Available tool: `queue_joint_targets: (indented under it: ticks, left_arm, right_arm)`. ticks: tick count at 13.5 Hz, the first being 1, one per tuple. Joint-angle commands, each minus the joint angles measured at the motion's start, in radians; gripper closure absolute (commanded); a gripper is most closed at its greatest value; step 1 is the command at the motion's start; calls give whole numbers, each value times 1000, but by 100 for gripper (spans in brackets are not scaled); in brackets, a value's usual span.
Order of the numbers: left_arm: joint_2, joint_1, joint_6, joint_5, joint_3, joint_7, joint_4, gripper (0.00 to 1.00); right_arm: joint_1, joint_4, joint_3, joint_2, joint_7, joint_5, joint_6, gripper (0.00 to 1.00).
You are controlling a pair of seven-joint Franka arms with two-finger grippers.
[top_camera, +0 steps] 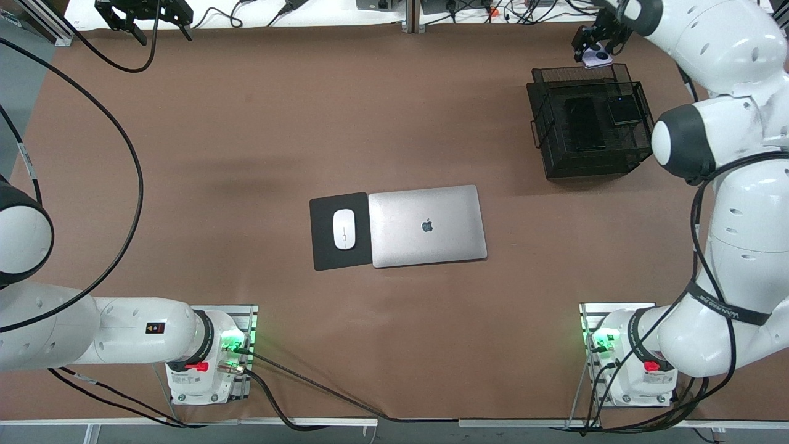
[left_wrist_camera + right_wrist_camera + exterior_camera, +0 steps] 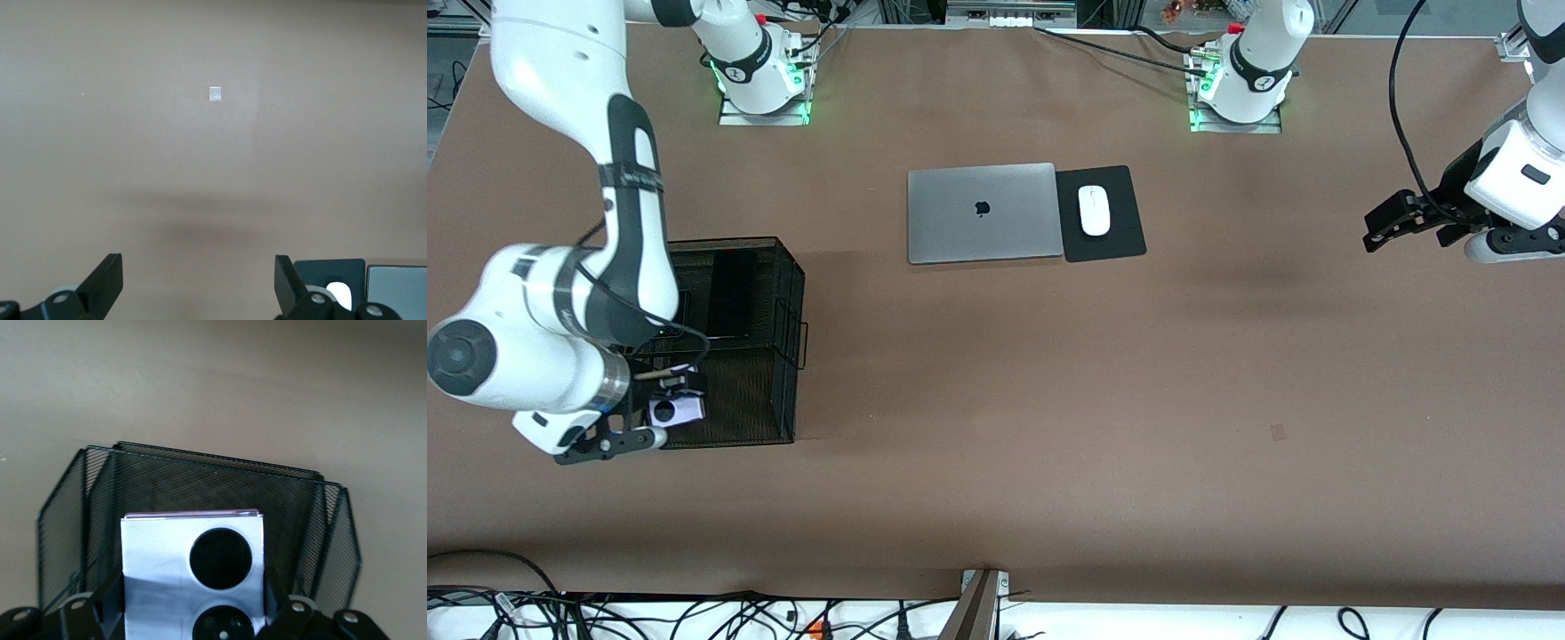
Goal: Place phones with both arms
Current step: 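Lower the white phone into the basket and open the right gripper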
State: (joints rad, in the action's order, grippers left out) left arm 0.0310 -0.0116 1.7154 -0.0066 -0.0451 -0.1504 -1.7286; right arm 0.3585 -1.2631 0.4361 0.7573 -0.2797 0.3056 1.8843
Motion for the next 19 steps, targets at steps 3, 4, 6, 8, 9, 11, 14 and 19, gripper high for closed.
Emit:
queue_joint_targets:
  ticks: [3,4,6,8,9,11,14,19]
  left_arm:
    - [-11,-1,-22,-10,-4,17,29,0]
    - [-11,-1,-22,-10,-4,17,29,0]
    - [-11,-1,-22,-9,-4,15,29,0]
    - [-11,-1,-23,-9,-4,17,29,0]
    - [-11,-1,-23,-9,-4,17,29,0]
    - [-11,-1,-23,-9,-2,17,29,0]
    - [-11,-1,-23,-9,-4,17,29,0]
    - [-10,-1,-23,-9,-4,17,29,0]
  right_arm:
    - [0,10,-5,59,54,24,22,100]
    - [0,8,-5,71,54,35,25,100]
    - [0,4,-5,92,54,40,36,100]
    - [-3,4,-5,96,54,47,36,88]
    - [-3,4,-5,97,57,47,36,50]
    - [-7,5,-5,96,77,50,36,0]
    - [-7,14,-5,88,74,53,35,0]
    - [-6,19,1,-7,71,40,-55,0]
